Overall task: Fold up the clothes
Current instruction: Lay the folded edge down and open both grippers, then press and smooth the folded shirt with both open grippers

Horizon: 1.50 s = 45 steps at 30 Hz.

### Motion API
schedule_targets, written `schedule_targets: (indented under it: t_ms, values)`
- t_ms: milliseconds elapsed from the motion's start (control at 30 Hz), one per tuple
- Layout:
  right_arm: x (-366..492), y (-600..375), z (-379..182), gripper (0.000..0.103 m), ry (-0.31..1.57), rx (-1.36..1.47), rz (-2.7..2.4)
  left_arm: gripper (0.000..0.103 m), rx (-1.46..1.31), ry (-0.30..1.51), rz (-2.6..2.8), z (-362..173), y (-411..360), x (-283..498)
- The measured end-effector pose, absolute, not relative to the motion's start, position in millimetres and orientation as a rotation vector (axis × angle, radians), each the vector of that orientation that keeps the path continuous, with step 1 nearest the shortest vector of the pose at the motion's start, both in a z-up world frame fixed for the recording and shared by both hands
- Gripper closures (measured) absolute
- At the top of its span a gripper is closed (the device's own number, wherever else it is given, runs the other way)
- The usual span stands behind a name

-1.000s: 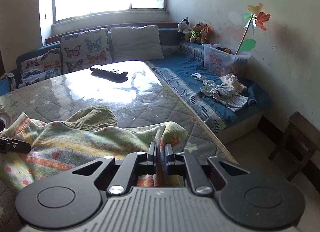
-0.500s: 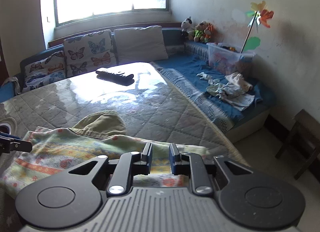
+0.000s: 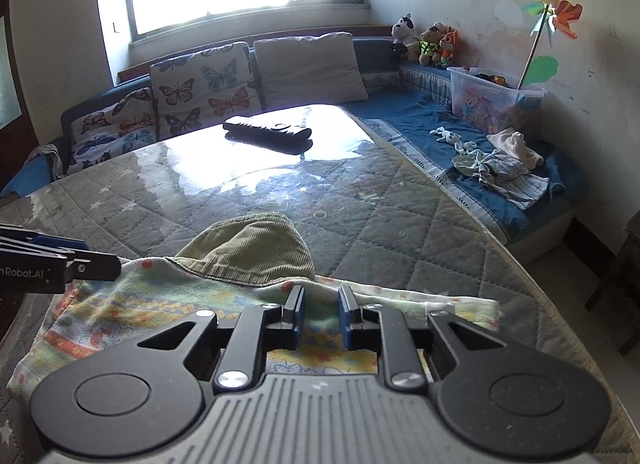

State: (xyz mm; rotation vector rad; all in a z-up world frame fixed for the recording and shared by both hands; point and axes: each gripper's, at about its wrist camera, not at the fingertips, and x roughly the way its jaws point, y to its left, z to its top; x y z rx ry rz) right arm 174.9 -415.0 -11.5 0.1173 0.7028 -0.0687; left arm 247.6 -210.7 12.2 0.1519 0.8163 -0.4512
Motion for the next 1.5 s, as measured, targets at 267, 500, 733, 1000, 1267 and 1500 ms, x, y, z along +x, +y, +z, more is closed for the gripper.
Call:
schedule_targets:
  t_ms: [267, 500, 733, 1000, 1267, 1500]
  values:
    - [179.4, -414.6, -16.3, 0.07, 0.713, 0.115, -0.081, 0.054, 0.177, 0.842, -0.433, -3.8, -220.0, 263.9]
    - [167.6, -407.1, -8.0, 0.052, 0.698, 0.113, -0.064, 0.052, 0.186, 0.836, -0.427, -2.7, -212.0, 257.3]
    - [148.2, -392.1, -4.4, 0.039, 0.695, 0.116, -0.022, 0.05, 0.203, 0.815, -0.439, 4.6, -199.7, 234.5]
    - [116.8, -365.1, -3.9, 0.032, 0.689, 0.079, 0.027, 0.045, 0.216, 0.795, -0.46, 9.8, -179.1, 197.0]
    - [88.9, -343.1, -9.5, 0.03, 0.675, 0.063, 0.043, 0.042, 0.241, 0.756, -0.462, 5.3, -158.4, 163.7]
    - [72.6, -330.5, -11.5, 0.03, 0.655, 0.017, 0.032, 0.038, 0.229, 0.746, -0.451, -1.9, -141.0, 148.0]
